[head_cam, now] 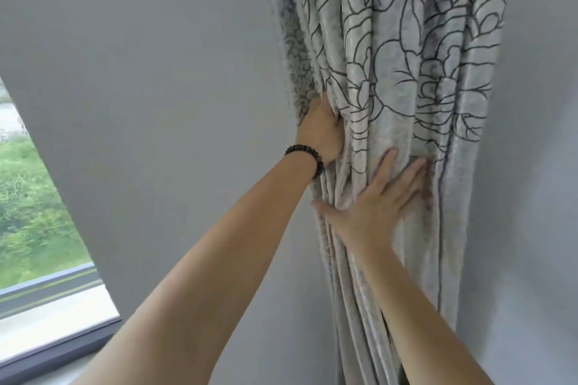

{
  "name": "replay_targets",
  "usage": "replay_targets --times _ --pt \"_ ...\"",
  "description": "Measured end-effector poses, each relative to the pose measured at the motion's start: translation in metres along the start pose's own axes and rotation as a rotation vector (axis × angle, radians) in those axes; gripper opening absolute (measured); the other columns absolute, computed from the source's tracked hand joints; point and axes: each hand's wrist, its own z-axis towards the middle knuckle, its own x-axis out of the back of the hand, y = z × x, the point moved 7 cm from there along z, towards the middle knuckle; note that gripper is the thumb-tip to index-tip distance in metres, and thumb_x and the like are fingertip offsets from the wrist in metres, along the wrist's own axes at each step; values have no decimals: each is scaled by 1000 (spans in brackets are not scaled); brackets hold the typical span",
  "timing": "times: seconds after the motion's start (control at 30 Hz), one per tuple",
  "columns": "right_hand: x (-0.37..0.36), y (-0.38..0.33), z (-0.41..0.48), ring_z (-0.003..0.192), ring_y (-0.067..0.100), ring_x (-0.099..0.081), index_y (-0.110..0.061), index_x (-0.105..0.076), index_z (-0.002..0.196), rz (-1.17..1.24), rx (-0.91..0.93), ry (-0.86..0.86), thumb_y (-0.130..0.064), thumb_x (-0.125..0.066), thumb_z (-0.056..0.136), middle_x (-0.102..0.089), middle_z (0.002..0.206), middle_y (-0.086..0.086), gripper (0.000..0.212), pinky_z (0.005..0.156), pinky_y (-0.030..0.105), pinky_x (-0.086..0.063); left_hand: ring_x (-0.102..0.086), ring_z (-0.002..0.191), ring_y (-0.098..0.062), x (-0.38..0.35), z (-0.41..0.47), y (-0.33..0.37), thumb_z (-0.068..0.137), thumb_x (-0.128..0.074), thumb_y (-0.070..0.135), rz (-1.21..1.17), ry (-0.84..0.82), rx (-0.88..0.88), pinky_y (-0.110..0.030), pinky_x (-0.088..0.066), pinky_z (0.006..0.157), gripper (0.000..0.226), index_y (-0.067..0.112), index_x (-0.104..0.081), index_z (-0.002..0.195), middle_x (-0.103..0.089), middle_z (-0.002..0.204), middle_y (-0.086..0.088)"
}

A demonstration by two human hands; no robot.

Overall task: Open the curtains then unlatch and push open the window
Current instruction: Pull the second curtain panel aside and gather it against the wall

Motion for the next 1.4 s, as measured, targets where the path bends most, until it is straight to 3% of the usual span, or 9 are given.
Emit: replay_targets --times 0.2,0.37,0.47,0.63,0.7,0.83,1.17,1.27,1.4 --pt "-27 -13 14 120 35 -54 -31 -1 159 203 42 -189 -31 -81 77 -47 136 13 115 92 46 -52 -28 135 -23 77 -94 7 95 -33 53 123 262 -88 -43 -27 115 50 30 -45 139 -35 143 -8" --pt "-40 -22 -1 100 29 -59 -34 7 157 182 118 -207 -37 -82 79 -48 125 10 119 71 30 -46 -13 143 -25 83 -105 17 73 -61 71 111 407 -17 -35 -15 115 102 31 -10 152 -13 153 -12" --pt "-47 -17 -5 108 31 -56 -24 -2 159 208 136 -227 -35 -79 78 -45 130 10 112 77 29 -43 -16 145 -25 71 -66 42 68 -74 62 107 423 -134 -31 -29 110 117 13 -9 153 -15 154 -20" --pt "-41 32 12 137 28 -39 -33 5 158 294 17 -297 -34 -74 84 -37 151 7 108 107 43 -40 -35 138 -39 10 -2 65 85 -60 36 226 341 -163 -51 -52 92 83 12 -18 153 -15 158 -25" --pt "-34 61 25 139 29 -39 -33 2 159 313 -34 -280 -34 -70 89 -36 156 7 100 107 44 -42 -61 106 -35 -22 21 81 85 -59 31 232 264 -156 -42 -57 75 82 13 -16 153 -10 160 -22" --pt "-18 117 54 140 33 -38 -22 -5 159 212 -51 -189 -29 -69 93 -37 155 14 93 108 45 -41 -57 59 -22 -75 60 120 85 -57 13 164 198 -153 -33 -54 55 82 15 -13 154 -1 161 -21" --pt "-23 159 61 139 36 -45 -6 -15 157 11 121 -168 -16 -69 91 -37 155 19 86 107 43 -45 -58 61 -14 -109 93 142 88 -54 2 21 120 -174 -21 -51 52 82 15 -6 154 8 160 -23" --pt "-36 155 50 140 34 -42 -16 -2 159 -6 119 -231 -26 -64 92 -33 157 13 92 108 49 -47 -53 76 -5 -90 72 121 93 -49 6 -18 124 -121 -22 -50 71 76 12 -4 154 6 161 -20" --pt "-39 145 17 135 33 -48 -21 -6 159 41 142 -328 -14 -65 92 -39 154 10 90 108 47 -47 -57 112 -30 -54 29 85 93 -50 15 -60 243 -40 -22 -45 81 77 14 -4 154 -12 161 -15"
